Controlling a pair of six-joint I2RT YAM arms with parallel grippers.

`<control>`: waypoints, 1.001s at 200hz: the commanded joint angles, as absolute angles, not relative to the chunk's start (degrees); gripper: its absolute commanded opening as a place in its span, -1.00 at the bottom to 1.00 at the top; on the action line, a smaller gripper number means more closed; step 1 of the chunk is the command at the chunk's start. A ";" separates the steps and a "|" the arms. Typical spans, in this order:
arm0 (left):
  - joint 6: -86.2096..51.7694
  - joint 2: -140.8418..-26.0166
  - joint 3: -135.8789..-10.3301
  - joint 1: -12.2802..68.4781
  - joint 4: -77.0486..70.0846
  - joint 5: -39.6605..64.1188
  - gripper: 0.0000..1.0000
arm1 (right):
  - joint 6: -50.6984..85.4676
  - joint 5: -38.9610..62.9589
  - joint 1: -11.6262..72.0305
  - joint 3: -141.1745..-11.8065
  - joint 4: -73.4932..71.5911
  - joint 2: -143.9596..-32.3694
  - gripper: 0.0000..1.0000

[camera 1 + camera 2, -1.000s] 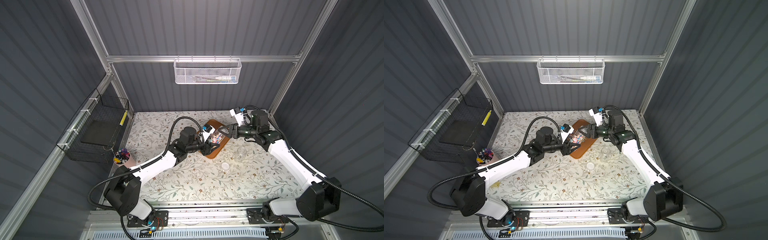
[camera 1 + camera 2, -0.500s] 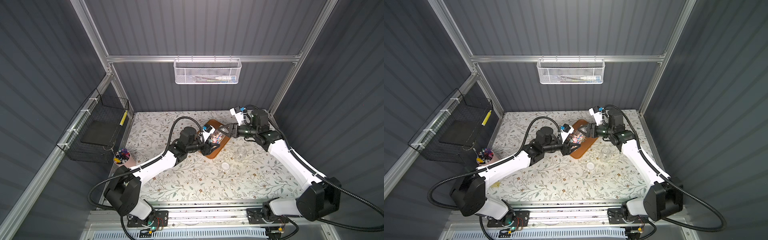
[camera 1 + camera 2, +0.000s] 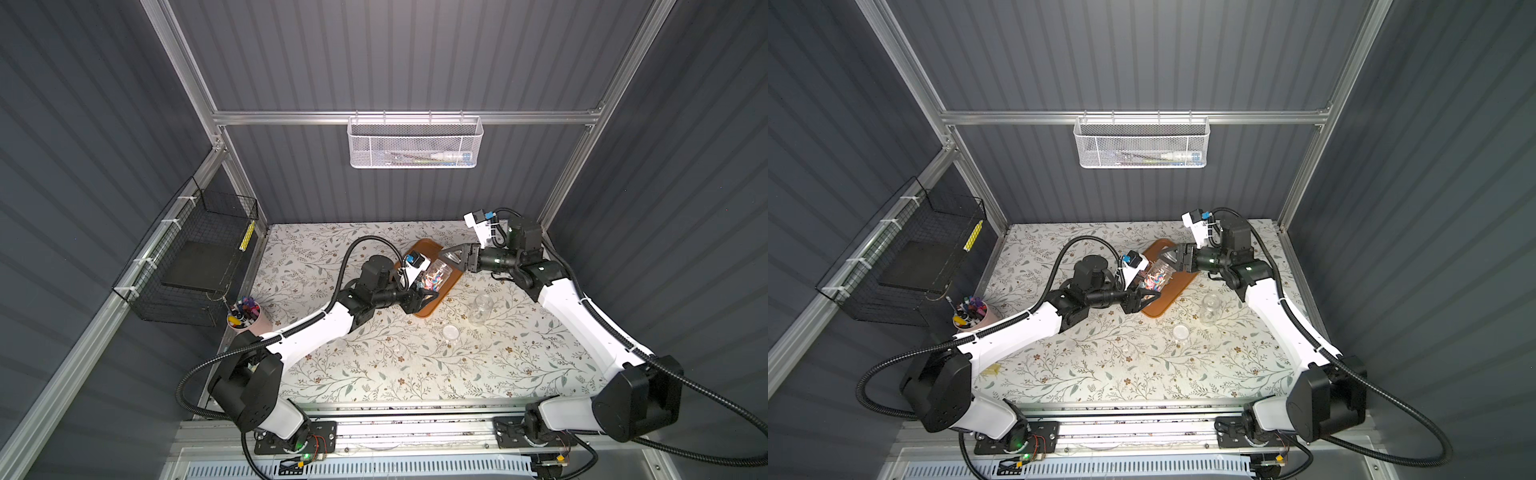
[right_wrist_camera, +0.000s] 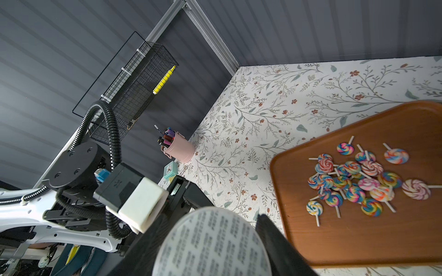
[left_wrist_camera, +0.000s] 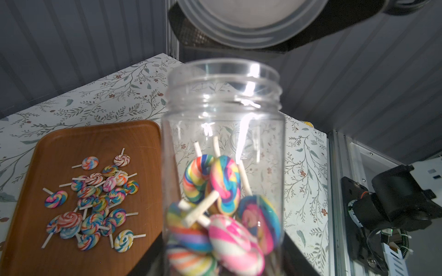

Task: Pour the candies out of the jar
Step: Unscrew the lid from the jar, then place the lid at the center of the board.

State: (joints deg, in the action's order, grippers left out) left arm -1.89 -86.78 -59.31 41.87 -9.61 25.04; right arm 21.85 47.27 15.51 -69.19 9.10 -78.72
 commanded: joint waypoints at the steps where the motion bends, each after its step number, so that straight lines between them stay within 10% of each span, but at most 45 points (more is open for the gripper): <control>1: -0.86 -86.33 -58.68 42.01 -10.11 24.30 -1.00 | 20.44 45.52 15.21 -70.44 10.12 -78.24 0.20; 79: -2.95 -81.16 -52.26 35.09 -15.29 16.78 -1.00 | 14.19 28.18 20.08 -63.63 21.76 -76.08 0.20; 200: -0.42 -75.67 -48.06 32.17 -17.21 8.85 -1.00 | 14.13 -3.35 49.04 -46.54 12.67 -83.67 0.25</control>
